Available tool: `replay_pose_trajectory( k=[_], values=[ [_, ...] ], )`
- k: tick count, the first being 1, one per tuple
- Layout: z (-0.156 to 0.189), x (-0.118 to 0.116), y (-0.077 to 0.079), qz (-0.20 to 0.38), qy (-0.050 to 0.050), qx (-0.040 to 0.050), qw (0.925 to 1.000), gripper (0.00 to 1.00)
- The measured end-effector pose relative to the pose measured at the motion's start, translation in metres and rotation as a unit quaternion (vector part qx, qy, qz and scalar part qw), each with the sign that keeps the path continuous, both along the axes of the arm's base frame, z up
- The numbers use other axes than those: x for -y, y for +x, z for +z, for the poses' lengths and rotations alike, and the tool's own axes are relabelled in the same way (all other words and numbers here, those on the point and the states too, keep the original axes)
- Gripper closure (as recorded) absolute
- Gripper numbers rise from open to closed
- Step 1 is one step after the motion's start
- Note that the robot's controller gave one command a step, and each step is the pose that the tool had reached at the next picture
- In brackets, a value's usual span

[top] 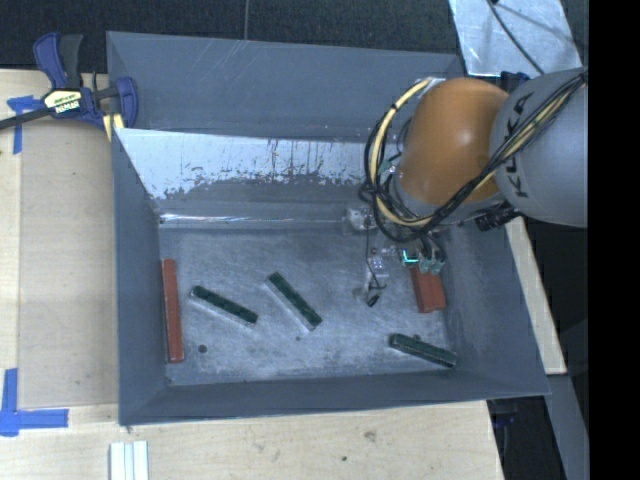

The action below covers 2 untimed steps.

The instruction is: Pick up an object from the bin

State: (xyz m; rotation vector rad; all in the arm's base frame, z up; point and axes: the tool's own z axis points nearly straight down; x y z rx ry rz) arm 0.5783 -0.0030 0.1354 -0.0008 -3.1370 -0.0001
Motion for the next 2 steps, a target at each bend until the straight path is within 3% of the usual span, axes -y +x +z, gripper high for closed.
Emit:
replay_pose_trajectory(
  k=[1,2],
  values=[
    [-0.064,-0.059,0.011,0.021,0.001,0.0010,0.9998,0.00],
    [-0.059,-0.116,-0.071,-0.051,0.001,0.0003,0.9987,0.00]
  ],
)
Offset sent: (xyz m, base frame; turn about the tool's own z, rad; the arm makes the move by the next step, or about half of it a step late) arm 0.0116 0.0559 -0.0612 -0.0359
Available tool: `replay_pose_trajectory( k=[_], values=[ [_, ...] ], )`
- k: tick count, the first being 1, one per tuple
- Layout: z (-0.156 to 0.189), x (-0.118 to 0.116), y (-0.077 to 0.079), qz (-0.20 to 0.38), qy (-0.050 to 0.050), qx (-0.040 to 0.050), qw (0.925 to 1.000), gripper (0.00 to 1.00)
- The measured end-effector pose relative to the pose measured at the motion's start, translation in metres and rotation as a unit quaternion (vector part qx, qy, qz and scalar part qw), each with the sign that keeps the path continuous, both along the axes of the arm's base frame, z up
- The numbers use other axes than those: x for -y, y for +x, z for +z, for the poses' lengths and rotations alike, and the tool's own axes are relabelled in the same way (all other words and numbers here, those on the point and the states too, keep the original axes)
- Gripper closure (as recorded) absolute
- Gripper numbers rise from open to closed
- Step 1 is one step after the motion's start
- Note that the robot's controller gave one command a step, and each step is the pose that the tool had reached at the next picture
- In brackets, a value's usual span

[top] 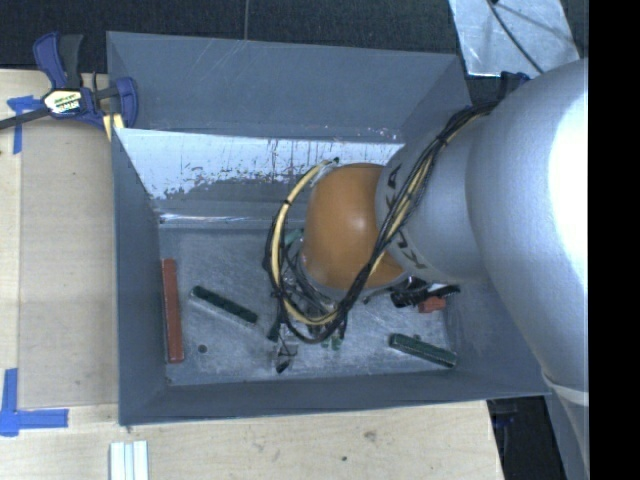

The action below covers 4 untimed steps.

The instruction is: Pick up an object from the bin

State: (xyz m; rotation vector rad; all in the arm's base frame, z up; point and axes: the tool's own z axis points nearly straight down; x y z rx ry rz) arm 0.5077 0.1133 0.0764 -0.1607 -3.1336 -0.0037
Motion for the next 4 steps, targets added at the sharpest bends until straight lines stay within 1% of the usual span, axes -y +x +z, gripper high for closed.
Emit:
replay_pose_trajectory(
  k=[1,2,3,4],
  values=[
    [-0.006,0.053,-0.023,0.066,-0.002,0.0041,0.9978,0.00],
    [-0.005,0.051,-0.022,0.066,-0.001,0.0054,0.9978,1.00],
    [0.075,0.028,0.023,0.194,-0.001,0.0070,0.9810,1.00],
    [0.155,0.011,0.033,0.200,-0.001,0.0087,0.9797,1.00]
  ],
)
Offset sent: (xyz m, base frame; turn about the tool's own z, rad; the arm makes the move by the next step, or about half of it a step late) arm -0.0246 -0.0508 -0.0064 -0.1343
